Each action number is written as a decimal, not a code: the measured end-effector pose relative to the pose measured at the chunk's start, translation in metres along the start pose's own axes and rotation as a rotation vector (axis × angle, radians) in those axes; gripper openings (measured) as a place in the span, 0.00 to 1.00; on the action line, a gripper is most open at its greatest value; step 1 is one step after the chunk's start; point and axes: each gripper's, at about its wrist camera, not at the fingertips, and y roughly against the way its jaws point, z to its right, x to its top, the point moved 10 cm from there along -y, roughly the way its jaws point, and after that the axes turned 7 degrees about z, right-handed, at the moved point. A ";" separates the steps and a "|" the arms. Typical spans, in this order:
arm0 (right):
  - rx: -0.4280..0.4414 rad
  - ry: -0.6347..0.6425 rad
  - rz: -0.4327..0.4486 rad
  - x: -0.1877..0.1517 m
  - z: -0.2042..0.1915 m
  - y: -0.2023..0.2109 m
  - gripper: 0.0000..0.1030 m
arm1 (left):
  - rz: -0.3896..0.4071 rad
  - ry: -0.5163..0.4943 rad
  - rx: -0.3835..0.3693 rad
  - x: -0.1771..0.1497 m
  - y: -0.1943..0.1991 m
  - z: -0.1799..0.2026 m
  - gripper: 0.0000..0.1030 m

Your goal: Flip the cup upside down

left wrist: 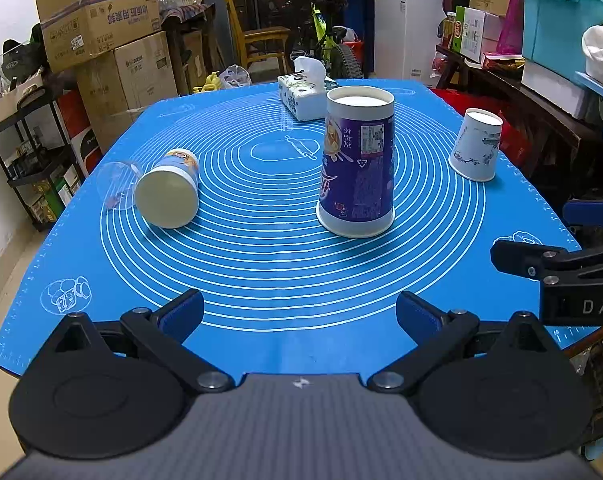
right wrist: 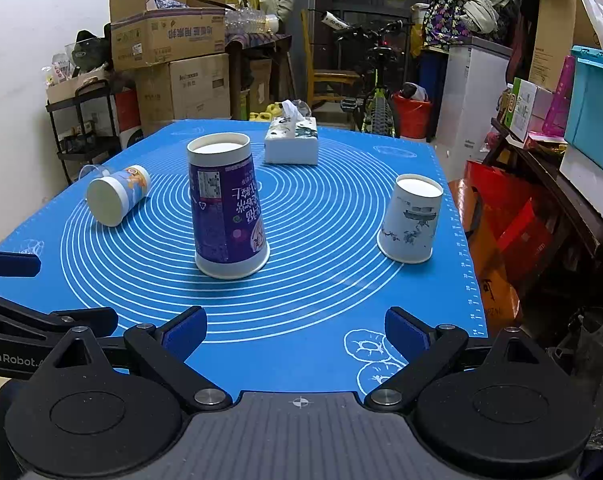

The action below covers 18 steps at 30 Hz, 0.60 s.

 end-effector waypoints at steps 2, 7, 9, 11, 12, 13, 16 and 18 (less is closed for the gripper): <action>0.000 0.000 0.000 0.000 0.000 0.000 0.93 | 0.000 0.000 0.001 0.000 0.000 0.000 0.98; 0.000 -0.001 -0.001 0.000 0.000 0.000 0.93 | 0.000 0.000 0.001 0.000 0.000 0.000 0.98; 0.000 0.000 -0.002 0.000 0.000 0.000 0.93 | 0.001 0.001 0.000 0.001 0.000 0.000 0.98; -0.001 0.000 -0.004 0.000 0.000 0.000 0.93 | 0.001 0.000 0.001 0.001 0.000 0.000 0.98; -0.001 -0.001 -0.005 -0.001 0.001 0.000 0.93 | 0.000 0.000 0.001 0.001 0.000 0.000 0.98; -0.001 -0.001 -0.005 -0.002 0.001 -0.001 0.93 | 0.000 0.000 0.001 0.001 0.000 0.000 0.98; -0.002 -0.001 -0.005 -0.001 0.001 0.000 0.93 | 0.000 0.000 0.001 0.001 0.000 0.000 0.98; -0.002 -0.001 -0.005 -0.001 0.001 0.000 0.93 | 0.000 0.000 0.000 0.001 0.000 0.000 0.98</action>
